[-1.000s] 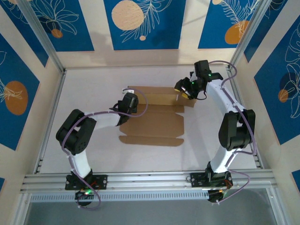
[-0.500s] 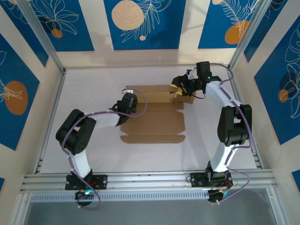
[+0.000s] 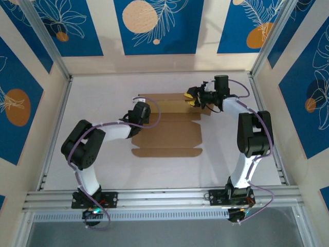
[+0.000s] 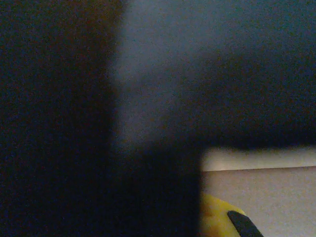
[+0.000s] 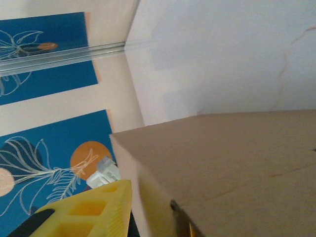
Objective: Fold the paper box
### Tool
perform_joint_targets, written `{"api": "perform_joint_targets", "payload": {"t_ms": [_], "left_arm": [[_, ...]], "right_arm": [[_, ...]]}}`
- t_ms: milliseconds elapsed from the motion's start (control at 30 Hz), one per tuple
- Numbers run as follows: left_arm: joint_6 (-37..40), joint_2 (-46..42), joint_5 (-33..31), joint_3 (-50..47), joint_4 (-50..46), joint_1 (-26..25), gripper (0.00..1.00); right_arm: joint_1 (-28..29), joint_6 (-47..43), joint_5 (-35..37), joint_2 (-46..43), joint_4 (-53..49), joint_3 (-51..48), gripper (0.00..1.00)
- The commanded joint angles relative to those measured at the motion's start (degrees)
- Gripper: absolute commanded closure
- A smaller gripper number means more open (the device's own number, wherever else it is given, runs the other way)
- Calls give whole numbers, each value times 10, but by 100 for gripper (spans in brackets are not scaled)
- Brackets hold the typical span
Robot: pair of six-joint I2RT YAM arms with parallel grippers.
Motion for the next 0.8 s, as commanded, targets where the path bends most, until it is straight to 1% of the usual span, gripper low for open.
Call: {"api": "perform_joint_targets", "payload": {"t_ms": [0, 100, 200, 300, 367, 400, 433, 500, 567, 633, 700, 733, 767], "left_arm": [[-5, 18, 33, -19, -49, -2, 100], [-6, 17, 33, -17, -50, -1, 100], [-6, 17, 32, -16, -52, -1, 100], [-7, 17, 30, -15, -54, -1, 100], [-10, 17, 24, -14, -58, -1, 100], [-12, 16, 19, -14, -59, -1, 100], [-13, 16, 13, -14, -61, -1, 100], [-15, 14, 2, -14, -65, 0, 100], [-16, 12, -5, -12, -69, 1, 100], [-16, 12, -9, -9, -75, 1, 100], [-16, 12, -7, -6, -81, 3, 100], [-15, 12, -3, -4, -84, 4, 100], [-14, 12, 0, -2, -86, 5, 100]], "right_arm": [[15, 96, -48, 23, 119, -18, 68], [15, 124, -49, 24, 167, -31, 75], [15, 114, -51, 24, 153, -26, 84], [14, 89, -46, 21, 116, -16, 86], [14, 67, -39, 17, 84, -10, 82], [13, 50, -31, 13, 58, -7, 75], [11, 23, -20, 6, 18, -1, 62], [9, -54, 28, -20, -96, 20, 49], [9, -131, 106, -50, -215, 42, 43], [10, -183, 211, -94, -301, 42, 40], [8, -202, 283, -136, -338, 21, 42], [3, -204, 318, -159, -349, 3, 47], [0, -205, 339, -179, -350, -20, 52]]}}
